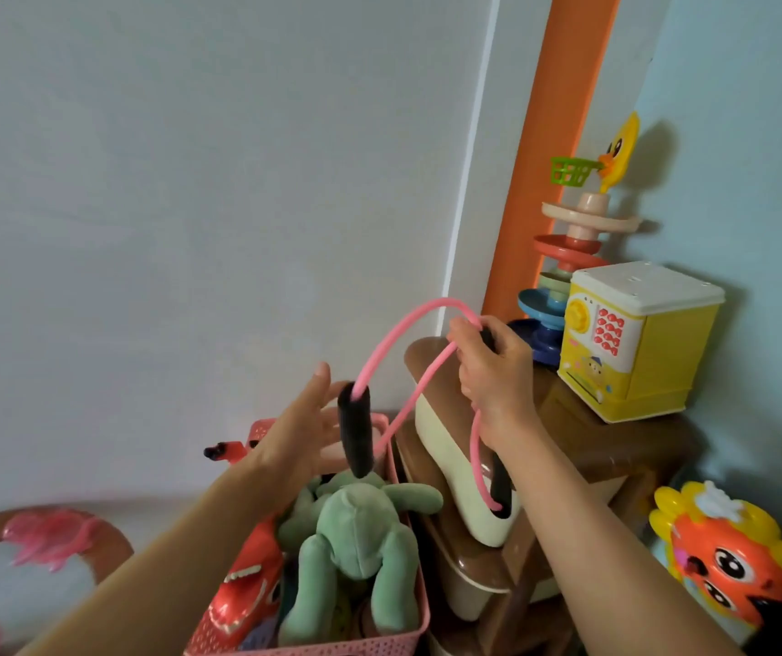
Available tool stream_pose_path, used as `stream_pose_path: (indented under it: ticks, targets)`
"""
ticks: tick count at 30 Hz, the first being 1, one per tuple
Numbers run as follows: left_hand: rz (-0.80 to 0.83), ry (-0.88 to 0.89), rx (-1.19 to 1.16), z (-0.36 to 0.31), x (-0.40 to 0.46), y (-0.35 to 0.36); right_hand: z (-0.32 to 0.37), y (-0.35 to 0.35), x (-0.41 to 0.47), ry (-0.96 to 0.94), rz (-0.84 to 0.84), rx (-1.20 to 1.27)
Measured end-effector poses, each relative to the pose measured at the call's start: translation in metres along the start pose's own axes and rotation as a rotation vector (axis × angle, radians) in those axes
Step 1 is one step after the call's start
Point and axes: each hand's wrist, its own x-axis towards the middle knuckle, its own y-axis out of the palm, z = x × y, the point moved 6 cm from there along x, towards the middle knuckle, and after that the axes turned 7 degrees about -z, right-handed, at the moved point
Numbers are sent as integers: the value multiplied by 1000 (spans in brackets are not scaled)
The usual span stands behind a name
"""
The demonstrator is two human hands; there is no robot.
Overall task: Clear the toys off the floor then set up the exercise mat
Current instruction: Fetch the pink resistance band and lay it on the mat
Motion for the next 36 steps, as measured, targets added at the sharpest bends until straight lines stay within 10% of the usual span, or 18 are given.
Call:
stream_pose_path:
  ticks: [6,21,36]
  targets:
    - [166,-129,-65,12,-40,9,-19,34,-34,26,161,7]
    - [-1,-248,126,113,-104,-33,-86,95,-141,673,424,585]
    - [-440,-199,-93,116,-212,-127,-148,38,-268,950,553,67]
